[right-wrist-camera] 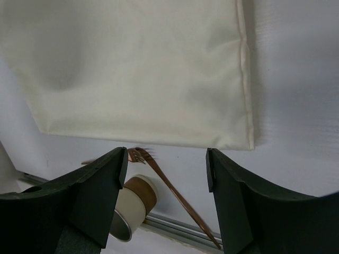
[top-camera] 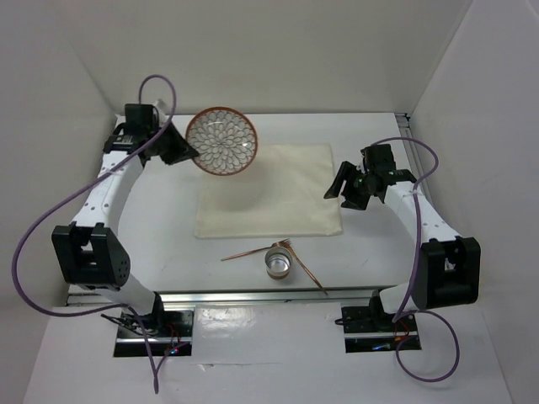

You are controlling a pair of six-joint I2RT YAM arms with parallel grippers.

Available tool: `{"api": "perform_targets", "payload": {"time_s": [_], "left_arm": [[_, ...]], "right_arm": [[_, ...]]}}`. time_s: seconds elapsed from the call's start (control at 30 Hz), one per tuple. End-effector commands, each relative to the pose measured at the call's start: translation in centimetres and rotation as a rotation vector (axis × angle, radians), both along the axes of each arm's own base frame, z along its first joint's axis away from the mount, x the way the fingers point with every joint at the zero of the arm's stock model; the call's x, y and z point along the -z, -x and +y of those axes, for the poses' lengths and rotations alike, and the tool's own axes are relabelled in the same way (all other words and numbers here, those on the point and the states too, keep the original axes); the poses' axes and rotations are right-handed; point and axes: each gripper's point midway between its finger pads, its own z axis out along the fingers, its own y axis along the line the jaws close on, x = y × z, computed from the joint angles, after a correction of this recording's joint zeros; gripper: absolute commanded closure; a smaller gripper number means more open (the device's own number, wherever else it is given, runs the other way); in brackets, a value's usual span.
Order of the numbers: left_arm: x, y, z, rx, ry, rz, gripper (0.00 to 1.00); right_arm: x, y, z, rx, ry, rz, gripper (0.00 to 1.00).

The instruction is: Set the dinner table for one person

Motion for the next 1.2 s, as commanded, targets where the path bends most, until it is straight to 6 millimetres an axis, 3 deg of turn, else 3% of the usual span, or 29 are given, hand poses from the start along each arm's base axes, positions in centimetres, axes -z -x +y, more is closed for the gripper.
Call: {"api": "perform_targets", "payload": {"time_s": [0.0,0.03,0.07,0.13,0.2,0.27,0.4,0.47,0.63,0.73,0.87,0.9,1.17], "left_arm": [[-2.3,-1.5,-7.0,0.239,0.082,-0.098,1.0],[-2.0,-1.7,-9.2,0.287,0.105,-0.089,1.0],[0.2,-2.6,-10.5,0.31,0.123,-0.04,1.0],[0.5,-3.2,-13.5,0.383,0.14,-0.037,1.0],[2.8,-4.2,-15.4,0.406,0.145,0.019,1.0],[4.5,-3.7,-17.4,0.443,0.156,0.065,1.0],[7.2,-3.8,-19.0,0.461,0.153,0.099,1.0],[9.7,-3.5,-19.2,0.448,0.128,0.147,1.0],[12.5,-3.0,-18.8,0.436,0.115,0.205,1.0],[13.5,-3.0,-18.6,0.413,0.105,0.23,1.0],[12.7,-3.7,-19.1,0.421,0.127,0.208,1.0],[13.6,-3.3,-18.8,0.419,0.107,0.237,1.0],[15.5,-3.5,-17.3,0.367,0.018,0.289,0.99]], "right_arm": [[-2.3,-0.2,0.5,-0.013,-0.017,-0.062,0.28],[-2.5,0.0,0.5,-0.013,-0.017,-0.062,0.28],[-2.5,0.0,0.5,-0.013,-0.017,-0.062,0.28],[-2.7,0.3,0.5,-0.013,-0.017,-0.062,0.28],[-3.1,0.6,0.2,-0.006,-0.008,-0.07,0.28],[-3.6,1.0,-0.1,-0.005,0.007,-0.081,0.28],[-3.4,1.6,-0.6,0.005,0.035,-0.074,0.28],[-3.5,1.9,-0.8,0.01,0.044,-0.07,0.28],[-3.1,2.3,-1.2,0.013,0.064,-0.063,0.28],[-3.1,2.3,-1.2,0.013,0.064,-0.063,0.28],[-2.9,2.2,-1.2,0.013,0.065,-0.054,0.28],[-2.9,2.2,-1.2,0.013,0.065,-0.054,0.28],[-2.9,2.5,-1.2,-0.031,0.086,-0.039,0.25]]}}
